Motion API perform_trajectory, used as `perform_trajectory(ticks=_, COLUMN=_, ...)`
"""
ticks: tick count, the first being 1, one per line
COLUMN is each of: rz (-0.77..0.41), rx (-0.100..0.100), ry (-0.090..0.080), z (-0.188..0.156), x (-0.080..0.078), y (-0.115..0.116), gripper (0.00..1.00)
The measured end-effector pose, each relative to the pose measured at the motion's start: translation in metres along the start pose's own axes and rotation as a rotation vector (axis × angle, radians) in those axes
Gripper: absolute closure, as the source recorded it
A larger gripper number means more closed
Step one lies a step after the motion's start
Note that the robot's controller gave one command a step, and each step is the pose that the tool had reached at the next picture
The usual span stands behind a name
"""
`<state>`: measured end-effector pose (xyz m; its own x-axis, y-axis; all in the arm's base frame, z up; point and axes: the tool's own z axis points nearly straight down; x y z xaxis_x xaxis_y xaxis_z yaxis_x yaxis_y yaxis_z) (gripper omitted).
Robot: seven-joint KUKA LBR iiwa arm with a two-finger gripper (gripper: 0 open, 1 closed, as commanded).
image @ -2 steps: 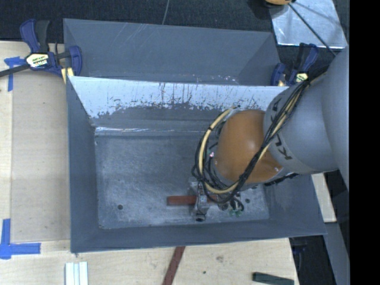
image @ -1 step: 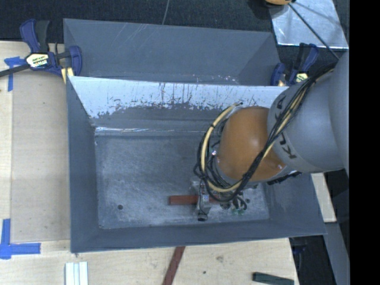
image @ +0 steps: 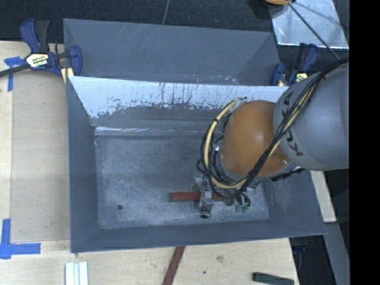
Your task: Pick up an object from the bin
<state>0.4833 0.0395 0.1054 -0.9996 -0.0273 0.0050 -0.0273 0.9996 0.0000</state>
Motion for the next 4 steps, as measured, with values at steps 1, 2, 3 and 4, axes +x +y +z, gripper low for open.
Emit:
perform_trajectory(ticks=1, rz=0.0, rx=0.0, ry=-0.002, z=-0.021, x=0.0, y=0.0, gripper=1.0)
perform_trajectory(ticks=2, rz=-0.001, rx=0.0, ry=-0.005, z=-0.04, x=-0.001, y=0.0, gripper=1.0)
perform_trajectory(ticks=3, rz=-0.001, rx=0.0, ry=-0.008, z=-0.055, x=-0.002, y=0.0, gripper=1.0)
perform_trajectory(ticks=4, rz=-0.002, rx=0.0, ry=-0.011, z=-0.064, x=-0.002, y=0.0, gripper=1.0)
